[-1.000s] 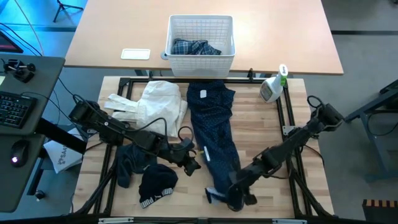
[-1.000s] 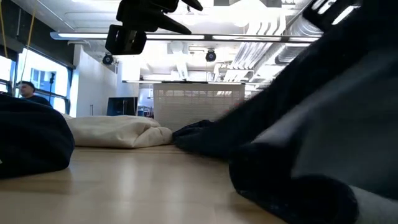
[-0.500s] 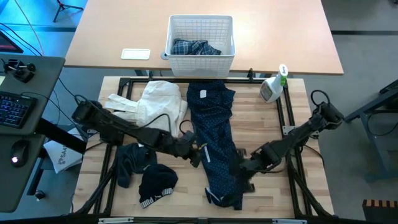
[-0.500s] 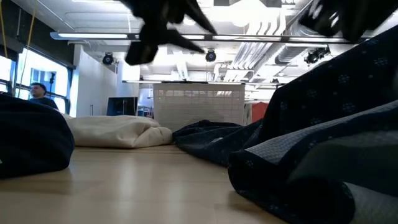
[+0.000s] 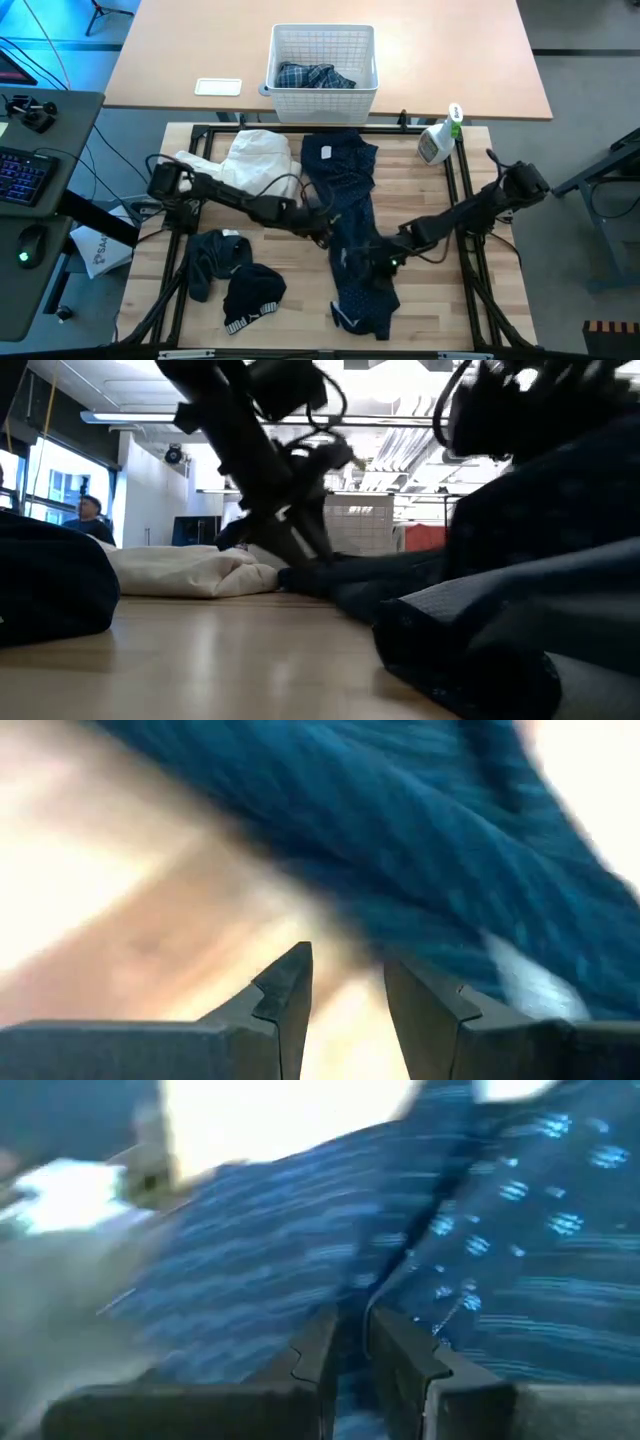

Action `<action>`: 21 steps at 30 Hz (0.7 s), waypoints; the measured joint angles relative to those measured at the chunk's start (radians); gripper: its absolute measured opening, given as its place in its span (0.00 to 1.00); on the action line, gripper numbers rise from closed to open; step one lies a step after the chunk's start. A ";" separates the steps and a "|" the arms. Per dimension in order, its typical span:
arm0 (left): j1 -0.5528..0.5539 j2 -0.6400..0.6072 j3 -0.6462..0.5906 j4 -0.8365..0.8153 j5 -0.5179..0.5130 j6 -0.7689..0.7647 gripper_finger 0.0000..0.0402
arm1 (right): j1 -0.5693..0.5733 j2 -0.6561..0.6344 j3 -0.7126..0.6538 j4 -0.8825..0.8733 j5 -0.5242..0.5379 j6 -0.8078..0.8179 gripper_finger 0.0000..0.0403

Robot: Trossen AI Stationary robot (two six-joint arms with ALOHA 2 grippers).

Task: Fold laundry
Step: Fold the navy blue polo shirt

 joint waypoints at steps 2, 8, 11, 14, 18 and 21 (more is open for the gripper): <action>0.035 -0.005 0.000 -0.057 0.001 0.035 0.28 | 0.010 0.000 -0.002 0.096 -0.152 0.018 0.13; 0.102 -0.067 0.001 -0.095 0.003 0.138 0.28 | -0.014 -0.050 0.096 0.131 -0.219 -0.022 0.13; 0.127 -0.073 0.001 -0.078 0.000 0.148 0.28 | -0.073 -0.107 0.135 0.095 -0.147 -0.086 0.13; 0.167 -0.068 0.001 -0.068 0.010 0.166 0.28 | -0.158 -0.173 0.168 -0.031 -0.023 -0.112 0.13; 0.233 -0.053 -0.001 -0.066 0.045 0.231 0.28 | -0.298 -0.222 0.181 -0.243 0.223 -0.085 0.13; 0.301 -0.038 0.001 -0.050 0.121 0.282 0.28 | -0.438 -0.205 0.135 -0.296 0.205 -0.034 0.13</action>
